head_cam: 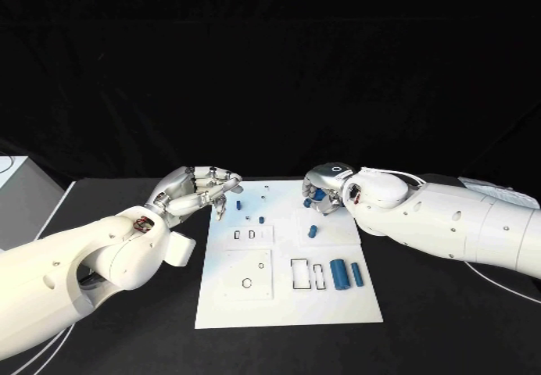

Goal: Assemble the parts on the task board

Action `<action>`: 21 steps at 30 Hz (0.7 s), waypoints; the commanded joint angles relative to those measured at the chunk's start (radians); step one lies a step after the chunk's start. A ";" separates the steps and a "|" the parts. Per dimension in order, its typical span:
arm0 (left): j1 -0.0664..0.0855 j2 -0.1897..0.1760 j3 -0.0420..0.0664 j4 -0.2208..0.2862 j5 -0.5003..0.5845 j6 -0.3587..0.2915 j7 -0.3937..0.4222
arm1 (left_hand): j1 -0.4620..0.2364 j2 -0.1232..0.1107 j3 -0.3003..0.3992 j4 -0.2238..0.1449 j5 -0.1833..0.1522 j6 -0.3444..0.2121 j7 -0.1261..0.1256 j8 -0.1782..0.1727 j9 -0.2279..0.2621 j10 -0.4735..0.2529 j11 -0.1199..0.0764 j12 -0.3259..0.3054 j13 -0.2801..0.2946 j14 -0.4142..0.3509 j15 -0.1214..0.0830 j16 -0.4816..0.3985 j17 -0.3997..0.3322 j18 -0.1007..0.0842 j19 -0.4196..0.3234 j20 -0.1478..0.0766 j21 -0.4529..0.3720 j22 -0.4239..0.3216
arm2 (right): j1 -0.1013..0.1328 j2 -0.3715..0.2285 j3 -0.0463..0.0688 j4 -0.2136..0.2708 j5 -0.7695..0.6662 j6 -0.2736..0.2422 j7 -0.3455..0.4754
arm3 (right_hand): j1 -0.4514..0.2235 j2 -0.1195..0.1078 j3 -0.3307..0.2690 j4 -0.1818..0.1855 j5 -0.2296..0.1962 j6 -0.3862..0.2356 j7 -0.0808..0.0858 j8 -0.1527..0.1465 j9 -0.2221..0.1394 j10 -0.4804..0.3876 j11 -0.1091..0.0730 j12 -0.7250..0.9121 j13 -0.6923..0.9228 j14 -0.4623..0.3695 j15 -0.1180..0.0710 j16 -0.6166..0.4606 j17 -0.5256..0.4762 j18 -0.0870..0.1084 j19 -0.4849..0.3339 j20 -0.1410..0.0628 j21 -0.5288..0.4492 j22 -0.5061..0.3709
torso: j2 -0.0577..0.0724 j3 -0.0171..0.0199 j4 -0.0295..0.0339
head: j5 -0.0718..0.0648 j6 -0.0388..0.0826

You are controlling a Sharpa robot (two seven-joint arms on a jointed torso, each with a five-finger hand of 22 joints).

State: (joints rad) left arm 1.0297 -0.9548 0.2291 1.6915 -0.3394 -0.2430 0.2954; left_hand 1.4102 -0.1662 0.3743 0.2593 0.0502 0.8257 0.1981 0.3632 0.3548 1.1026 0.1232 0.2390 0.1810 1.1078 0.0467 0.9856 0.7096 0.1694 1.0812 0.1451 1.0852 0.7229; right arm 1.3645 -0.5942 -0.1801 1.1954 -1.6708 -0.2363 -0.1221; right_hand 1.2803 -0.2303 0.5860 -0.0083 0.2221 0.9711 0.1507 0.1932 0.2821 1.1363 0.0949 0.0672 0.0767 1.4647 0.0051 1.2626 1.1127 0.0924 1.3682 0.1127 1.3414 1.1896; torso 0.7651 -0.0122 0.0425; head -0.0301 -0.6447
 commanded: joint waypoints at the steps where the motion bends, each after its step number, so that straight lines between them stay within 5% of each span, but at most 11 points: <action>1: 0.001 0.001 0.001 0.004 -0.003 0.015 0.000 | -0.005 0.001 0.005 0.002 -0.001 -0.005 0.001 -0.004 0.001 -0.009 0.001 0.004 0.002 0.005 0.004 0.002 0.002 -0.015 0.006 -0.002 0.004 0.001 | 0.000 0.003 0.000 -0.004 -0.011 0.013 -0.005 | -0.010 0.002 0.003 0.008 -0.002 0.003 0.002 0.001 0.002 0.008 0.000 0.001 0.001 0.027 0.006 0.005 -0.001 -0.017 0.003 0.002 0.005 0.003 | 0.000 -0.0003 0.0014 | 0.001 -0.003; 21: 0.001 -0.001 0.002 0.016 -0.004 0.021 -0.004 | -0.006 0.002 0.005 0.002 -0.001 -0.005 0.001 -0.004 0.001 -0.009 0.001 0.005 0.002 0.005 0.004 0.002 0.002 -0.015 0.006 -0.001 0.006 0.003 | -0.004 0.030 0.000 -0.044 -0.009 0.030 0.004 | -0.012 0.009 0.012 0.016 0.005 0.015 -0.001 0.008 0.010 0.024 -0.003 0.004 0.003 0.026 0.004 0.012 0.001 -0.018 0.005 0.002 0.008 0.011 | 0.001 -0.0024 0.0015 | 0.005 -0.012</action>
State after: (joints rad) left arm 1.0298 -0.9564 0.2301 1.7032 -0.3403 -0.2413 0.2893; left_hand 1.4103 -0.1662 0.3742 0.2593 0.0502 0.8257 0.1981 0.3632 0.3548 1.1019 0.1240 0.2389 0.1822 1.1078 0.0467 0.9856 0.7105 0.1694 1.0811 0.1450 1.0877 0.7249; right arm 1.3614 -0.5656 -0.1800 1.1537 -1.6707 -0.2263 -0.1229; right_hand 1.2737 -0.2237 0.5962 0.0019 0.2221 0.9778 0.1515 0.1970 0.2914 1.1541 0.0910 0.0673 0.0782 1.4647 0.0051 1.2703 1.1127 0.0925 1.3680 0.1128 1.3454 1.1994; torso 0.7659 -0.0135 0.0429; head -0.0254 -0.6547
